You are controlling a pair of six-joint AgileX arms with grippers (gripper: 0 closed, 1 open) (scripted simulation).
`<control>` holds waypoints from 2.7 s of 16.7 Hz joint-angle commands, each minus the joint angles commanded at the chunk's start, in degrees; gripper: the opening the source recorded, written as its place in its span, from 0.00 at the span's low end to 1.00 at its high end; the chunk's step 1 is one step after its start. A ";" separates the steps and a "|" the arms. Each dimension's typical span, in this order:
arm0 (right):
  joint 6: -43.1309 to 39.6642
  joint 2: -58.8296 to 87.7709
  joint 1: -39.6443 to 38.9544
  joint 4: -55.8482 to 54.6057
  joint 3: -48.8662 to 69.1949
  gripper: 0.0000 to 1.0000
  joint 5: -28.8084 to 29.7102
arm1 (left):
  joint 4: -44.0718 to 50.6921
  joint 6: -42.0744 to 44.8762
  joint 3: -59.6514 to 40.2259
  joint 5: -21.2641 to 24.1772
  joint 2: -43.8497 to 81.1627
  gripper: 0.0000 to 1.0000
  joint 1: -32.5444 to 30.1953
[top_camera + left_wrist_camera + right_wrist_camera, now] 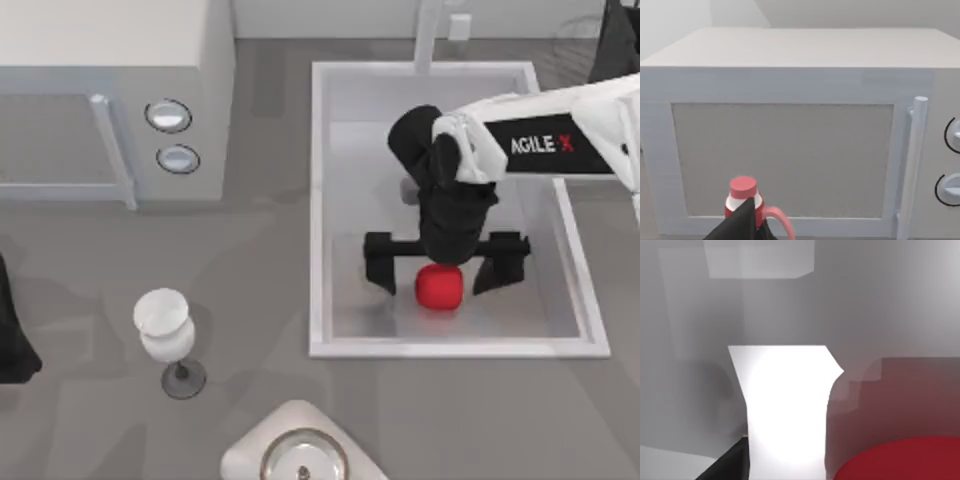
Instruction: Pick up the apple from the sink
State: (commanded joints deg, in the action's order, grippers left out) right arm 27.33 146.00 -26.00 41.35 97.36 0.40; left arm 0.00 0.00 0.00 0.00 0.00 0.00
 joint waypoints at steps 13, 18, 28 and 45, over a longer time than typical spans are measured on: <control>0.00 0.00 0.00 0.00 0.00 0.25 0.00 | 0.00 0.00 0.00 0.00 0.00 1.00 0.00; 0.00 0.00 0.00 0.00 0.00 0.00 0.00 | 0.00 0.00 0.00 0.00 0.00 1.00 0.00; -0.53 -3.58 0.10 3.87 2.78 0.00 1.29 | 0.00 0.00 0.00 0.00 0.00 1.00 0.00; -0.91 -7.26 0.44 57.80 53.21 0.00 1.23 | 0.00 0.00 0.00 0.00 0.00 1.00 0.00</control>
State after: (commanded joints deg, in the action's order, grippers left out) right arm 26.43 138.74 -25.56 99.15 150.57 1.64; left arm 0.00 0.00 0.00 0.00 0.00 0.00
